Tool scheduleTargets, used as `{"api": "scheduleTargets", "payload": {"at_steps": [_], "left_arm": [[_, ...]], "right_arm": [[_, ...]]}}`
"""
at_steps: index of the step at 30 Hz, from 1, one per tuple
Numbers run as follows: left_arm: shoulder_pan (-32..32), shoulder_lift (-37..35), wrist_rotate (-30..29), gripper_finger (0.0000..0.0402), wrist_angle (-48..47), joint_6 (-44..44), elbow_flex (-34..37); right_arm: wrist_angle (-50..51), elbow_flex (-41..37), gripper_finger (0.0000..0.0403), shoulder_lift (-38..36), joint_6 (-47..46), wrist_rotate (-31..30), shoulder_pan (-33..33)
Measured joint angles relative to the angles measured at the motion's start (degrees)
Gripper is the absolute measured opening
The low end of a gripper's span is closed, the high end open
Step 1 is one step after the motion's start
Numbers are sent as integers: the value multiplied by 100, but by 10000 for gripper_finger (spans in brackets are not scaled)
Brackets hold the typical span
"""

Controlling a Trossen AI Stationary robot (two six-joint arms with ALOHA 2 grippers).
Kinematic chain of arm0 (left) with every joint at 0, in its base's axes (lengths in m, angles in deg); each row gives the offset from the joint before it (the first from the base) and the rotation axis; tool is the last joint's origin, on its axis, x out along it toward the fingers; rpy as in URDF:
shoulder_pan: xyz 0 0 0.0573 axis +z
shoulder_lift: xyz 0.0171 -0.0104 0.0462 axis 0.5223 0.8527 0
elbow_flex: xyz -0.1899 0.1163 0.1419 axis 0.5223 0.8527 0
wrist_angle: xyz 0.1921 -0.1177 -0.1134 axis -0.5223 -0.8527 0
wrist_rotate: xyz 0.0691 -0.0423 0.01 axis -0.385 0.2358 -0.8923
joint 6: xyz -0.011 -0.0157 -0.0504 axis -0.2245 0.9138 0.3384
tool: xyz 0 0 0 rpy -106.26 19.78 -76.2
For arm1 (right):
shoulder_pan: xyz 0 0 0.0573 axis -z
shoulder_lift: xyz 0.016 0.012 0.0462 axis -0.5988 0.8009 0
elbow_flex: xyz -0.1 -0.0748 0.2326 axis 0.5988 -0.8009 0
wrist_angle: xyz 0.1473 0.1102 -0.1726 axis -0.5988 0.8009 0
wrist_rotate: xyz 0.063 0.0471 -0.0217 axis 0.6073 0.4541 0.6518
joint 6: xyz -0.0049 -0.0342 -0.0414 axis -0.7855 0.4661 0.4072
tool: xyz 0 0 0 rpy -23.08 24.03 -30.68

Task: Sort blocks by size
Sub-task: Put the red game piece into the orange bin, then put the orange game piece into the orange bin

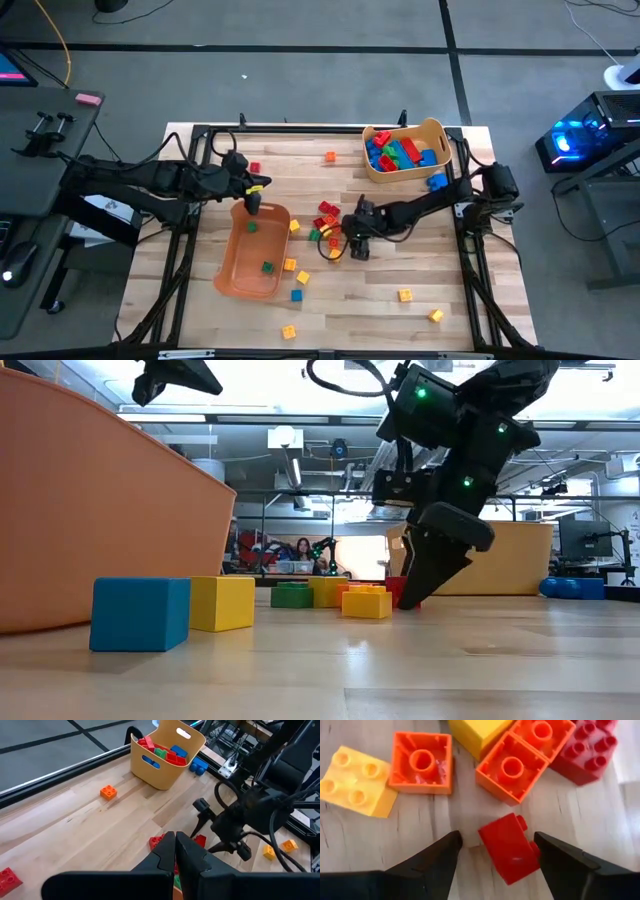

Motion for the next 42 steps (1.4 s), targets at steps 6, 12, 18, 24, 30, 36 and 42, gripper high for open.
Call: {"api": "scheduleTargets", "payload": {"at_steps": [6,12,18,24,30,36,42], "left_arm": [[-1,2,-170,0,481,-160,0],[1,2,-409,0,1426,-512,0],[-1,1,-945,0,2518,-1124,0],[2,2,-1094,0,3005,-1337,0],[0,2,-1094,0,3021,-1266,0],[2,2,-1091,0,3026,-1222,0],[2,2,-1091,0,2925,-1243,0]], "right_arm": [[-162,36,164,9,770,-42,18],[176,572,87,-304,867,75,126],[-908,1702,87,-430,1579,466,216],[-1767,2806,87,458,1756,729,219],[-1677,3961,147,1432,1380,862,173],[-183,4798,250,1690,1562,742,183],[1408,5082,287,1411,1849,950,417]]}}
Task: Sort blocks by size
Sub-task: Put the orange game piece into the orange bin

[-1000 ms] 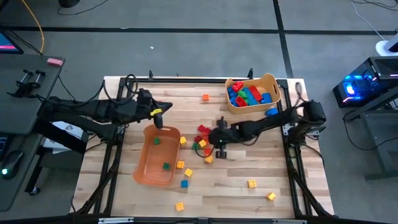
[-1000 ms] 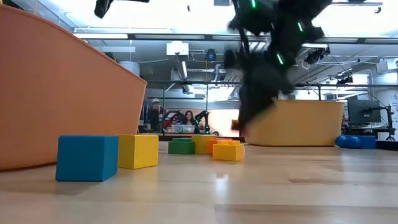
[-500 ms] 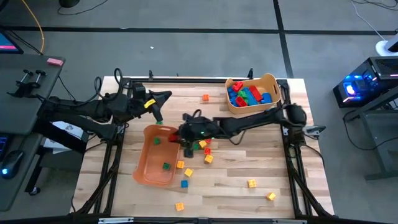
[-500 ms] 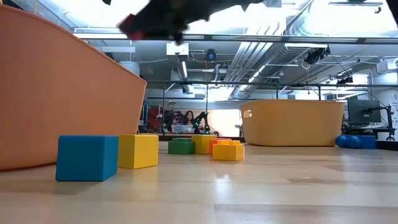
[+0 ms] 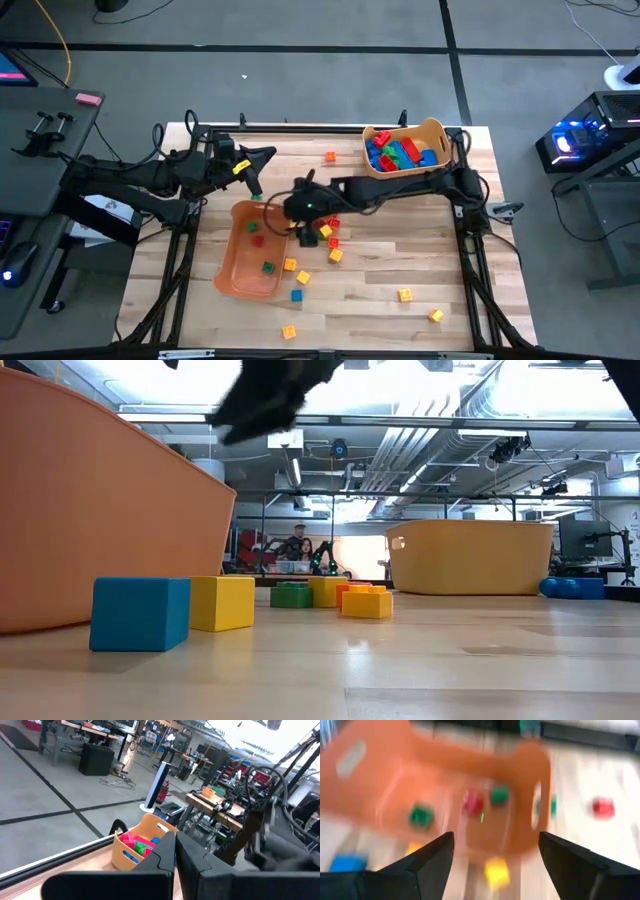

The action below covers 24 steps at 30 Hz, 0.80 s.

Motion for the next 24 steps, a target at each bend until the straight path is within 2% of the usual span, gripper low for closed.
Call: {"api": "scheduleTargets", "payload": {"at_steps": [3,5,10,13,16,18,21,24], "left_arm": [[0,0,2,0,-13,-49,0],[0,0,2,0,-24,-70,0],[0,0,17,0,-31,-98,0],[0,0,17,0,-33,-98,0],[0,0,17,0,-33,-97,0],[0,0,15,0,-39,-98,0],[2,0,15,0,-45,-98,0],[7,0,14,0,-75,-62,0]], "right_arm": [[590,-542,289,-430,-40,49,165],[641,-1254,289,-860,-179,57,259],[-62,-3541,290,-2356,-1090,-31,332],[-652,-4658,290,-2917,-1658,-2,223],[-1295,-5289,291,-2969,-2119,-53,70],[-1792,-5469,291,-2747,-2351,-251,-19],[-2274,-5513,291,-2250,-2398,-674,-113],[-2396,-5194,291,-1801,-2099,-958,-158]]}}
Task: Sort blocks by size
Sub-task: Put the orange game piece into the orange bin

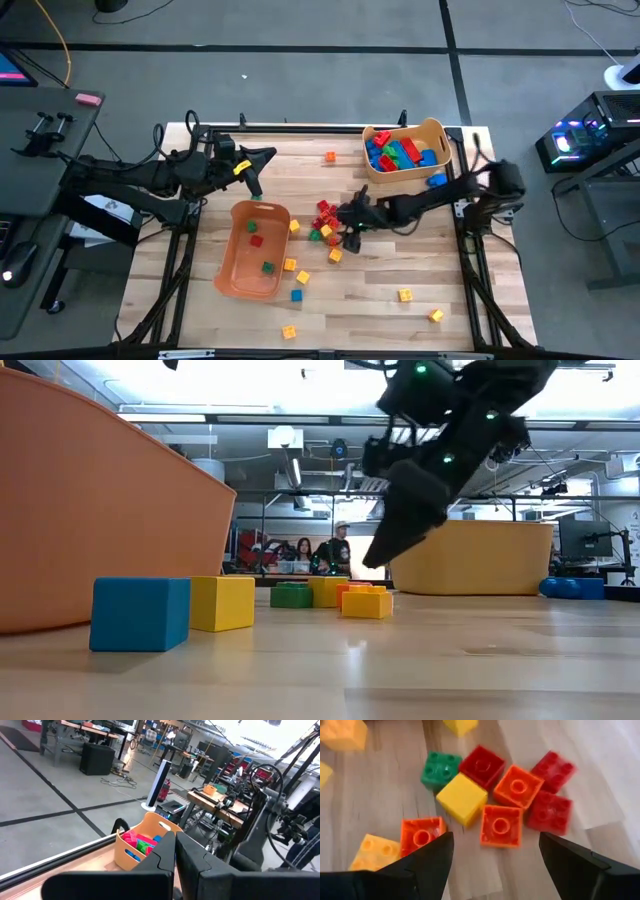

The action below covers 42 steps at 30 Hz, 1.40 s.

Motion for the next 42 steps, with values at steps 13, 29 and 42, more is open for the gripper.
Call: {"api": "scheduleTargets", "payload": {"at_steps": [13,29,42], "left_arm": [[0,2,-5,0,-76,115,0],[-2,2,-9,0,-76,112,0],[0,2,-11,0,-68,167,0]], "right_arm": [[4,526,289,919,165,-304,4],[650,519,133,109,288,-569,87],[-1432,868,133,-491,159,-272,320]]}}
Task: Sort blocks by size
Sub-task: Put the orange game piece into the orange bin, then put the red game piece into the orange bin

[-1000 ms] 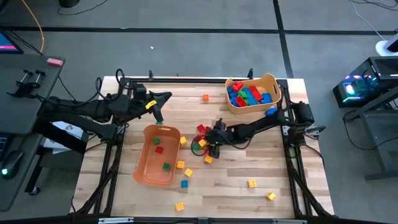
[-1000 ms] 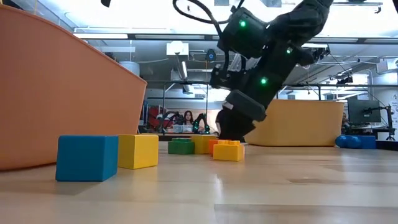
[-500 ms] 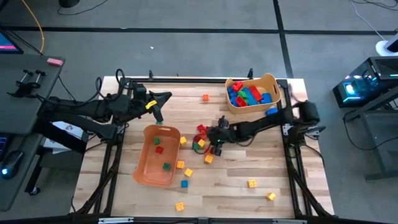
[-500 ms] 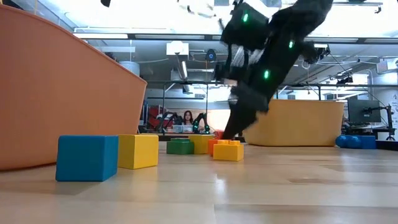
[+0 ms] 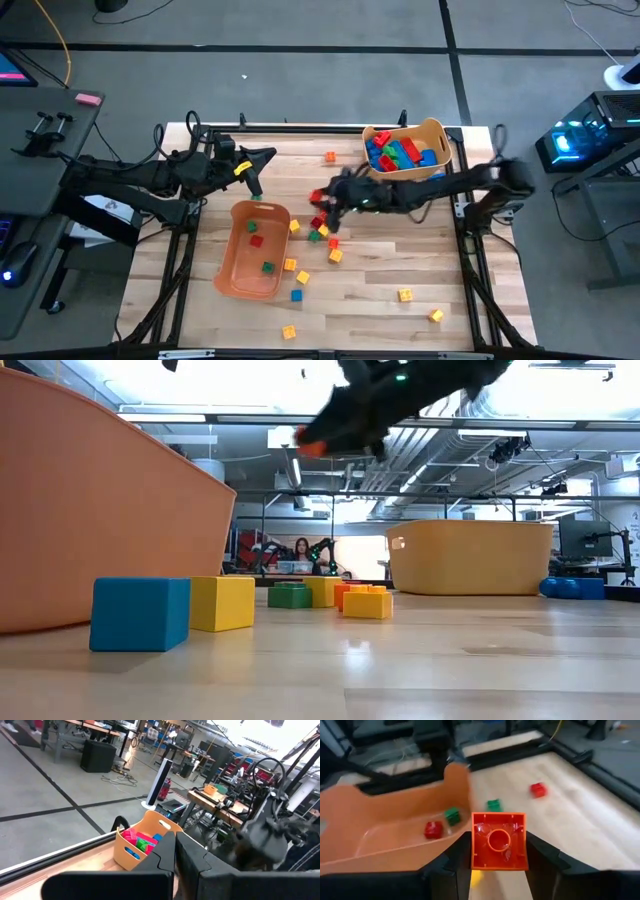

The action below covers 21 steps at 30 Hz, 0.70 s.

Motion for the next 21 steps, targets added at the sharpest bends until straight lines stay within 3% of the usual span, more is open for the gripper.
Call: {"api": "scheduleTargets", "payload": {"at_steps": [7,11,17,21], "left_arm": [[0,0,0,0,3,97,0],[0,0,0,0,1,96,0],[-2,0,0,0,-13,96,0],[0,0,0,0,-45,96,0]], "right_arm": [[-21,1710,133,1612,392,526,-449],[604,2800,141,2282,623,630,-537],[1778,3797,262,2638,913,1232,-438],[2457,3926,312,2596,1048,1405,-317]]}}
